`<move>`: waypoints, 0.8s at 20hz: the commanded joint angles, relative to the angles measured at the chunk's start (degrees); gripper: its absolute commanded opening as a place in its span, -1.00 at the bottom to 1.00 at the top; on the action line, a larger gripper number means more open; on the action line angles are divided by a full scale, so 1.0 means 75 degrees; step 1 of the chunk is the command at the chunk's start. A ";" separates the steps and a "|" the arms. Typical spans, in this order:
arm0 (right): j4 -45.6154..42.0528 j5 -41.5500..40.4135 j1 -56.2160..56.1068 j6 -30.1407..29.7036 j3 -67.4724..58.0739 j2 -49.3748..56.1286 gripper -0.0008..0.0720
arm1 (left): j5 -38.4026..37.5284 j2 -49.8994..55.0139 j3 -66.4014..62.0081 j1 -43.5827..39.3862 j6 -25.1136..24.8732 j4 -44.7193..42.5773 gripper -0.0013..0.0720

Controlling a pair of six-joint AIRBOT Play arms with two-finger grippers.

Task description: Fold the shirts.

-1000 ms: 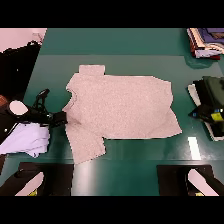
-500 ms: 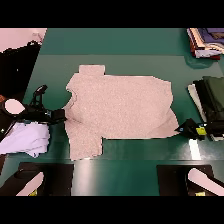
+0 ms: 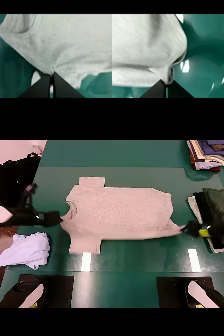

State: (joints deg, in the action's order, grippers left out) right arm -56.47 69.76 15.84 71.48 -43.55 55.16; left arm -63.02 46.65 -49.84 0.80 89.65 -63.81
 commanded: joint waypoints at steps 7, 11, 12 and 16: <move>0.0286 -0.0361 -0.0064 -0.0003 -0.6114 -0.1612 -0.95 | -0.0629 -0.0673 -0.6951 0.0003 -0.0003 -0.0012 -0.90; -0.0545 0.0041 -0.0064 0.0006 -0.8160 -0.1617 -0.95 | -0.0452 -0.0641 -0.9369 0.0003 0.0012 -0.0006 -0.91; -0.0752 0.0102 -0.0064 0.0026 -0.8483 -0.1617 -0.95 | -0.0391 -0.0644 -0.9704 0.0003 0.0067 0.0000 -0.91; -0.1626 0.1148 -0.0067 0.0399 -0.9667 -0.1084 -0.95 | -0.0539 -0.0557 -0.9766 0.0003 0.0076 0.0181 -0.91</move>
State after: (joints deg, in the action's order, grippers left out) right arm -63.42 72.84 15.40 72.73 -109.23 44.73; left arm -66.28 41.95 -120.55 0.80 89.93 -62.67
